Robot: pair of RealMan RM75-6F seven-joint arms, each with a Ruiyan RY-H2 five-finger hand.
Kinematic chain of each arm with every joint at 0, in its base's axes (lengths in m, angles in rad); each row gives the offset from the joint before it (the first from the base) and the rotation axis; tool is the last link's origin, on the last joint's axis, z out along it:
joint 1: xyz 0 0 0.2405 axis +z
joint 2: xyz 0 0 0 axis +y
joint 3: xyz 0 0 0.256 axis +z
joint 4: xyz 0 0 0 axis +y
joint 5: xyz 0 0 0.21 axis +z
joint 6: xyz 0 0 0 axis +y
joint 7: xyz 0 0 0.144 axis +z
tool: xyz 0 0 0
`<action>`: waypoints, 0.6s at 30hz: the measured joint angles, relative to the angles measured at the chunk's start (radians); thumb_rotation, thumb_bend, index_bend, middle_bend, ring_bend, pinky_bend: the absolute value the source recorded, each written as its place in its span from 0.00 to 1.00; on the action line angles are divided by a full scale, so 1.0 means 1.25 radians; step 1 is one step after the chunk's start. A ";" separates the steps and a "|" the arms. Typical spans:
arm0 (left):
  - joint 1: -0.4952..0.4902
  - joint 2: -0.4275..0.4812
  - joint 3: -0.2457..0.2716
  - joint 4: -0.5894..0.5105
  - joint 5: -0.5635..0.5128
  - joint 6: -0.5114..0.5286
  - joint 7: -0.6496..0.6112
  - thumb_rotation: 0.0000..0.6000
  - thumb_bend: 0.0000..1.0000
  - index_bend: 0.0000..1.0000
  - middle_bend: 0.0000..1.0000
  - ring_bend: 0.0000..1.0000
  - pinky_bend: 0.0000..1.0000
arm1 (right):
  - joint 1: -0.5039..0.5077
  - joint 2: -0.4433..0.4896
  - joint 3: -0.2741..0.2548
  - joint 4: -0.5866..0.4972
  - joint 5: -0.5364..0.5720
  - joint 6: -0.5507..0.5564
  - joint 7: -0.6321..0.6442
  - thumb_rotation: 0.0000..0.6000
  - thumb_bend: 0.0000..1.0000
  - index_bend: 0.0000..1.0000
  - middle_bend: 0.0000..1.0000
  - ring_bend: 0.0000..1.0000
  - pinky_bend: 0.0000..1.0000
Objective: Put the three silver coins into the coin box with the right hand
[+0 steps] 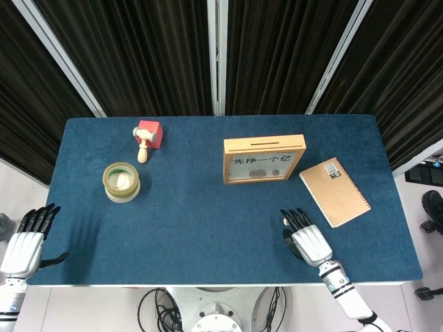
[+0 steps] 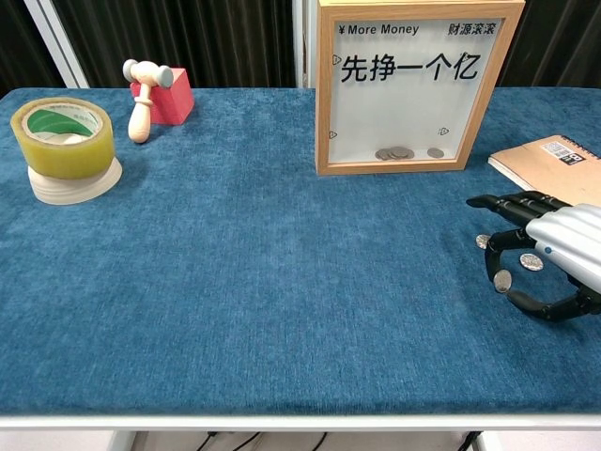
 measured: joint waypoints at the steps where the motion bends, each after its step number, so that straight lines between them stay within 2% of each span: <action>1: 0.000 0.000 0.000 -0.001 0.000 0.000 0.000 1.00 0.00 0.06 0.01 0.00 0.00 | 0.000 0.001 0.000 -0.001 0.000 0.000 0.000 1.00 0.33 0.46 0.00 0.00 0.00; 10: 0.000 0.004 0.002 -0.007 0.003 0.001 -0.006 1.00 0.00 0.06 0.01 0.00 0.00 | -0.004 0.006 0.001 -0.008 -0.002 0.012 0.003 1.00 0.33 0.54 0.00 0.00 0.00; 18: -0.001 0.008 0.002 -0.016 0.007 0.004 -0.004 1.00 0.00 0.06 0.01 0.00 0.00 | -0.003 0.011 0.001 -0.013 -0.001 0.010 0.005 1.00 0.33 0.56 0.00 0.00 0.00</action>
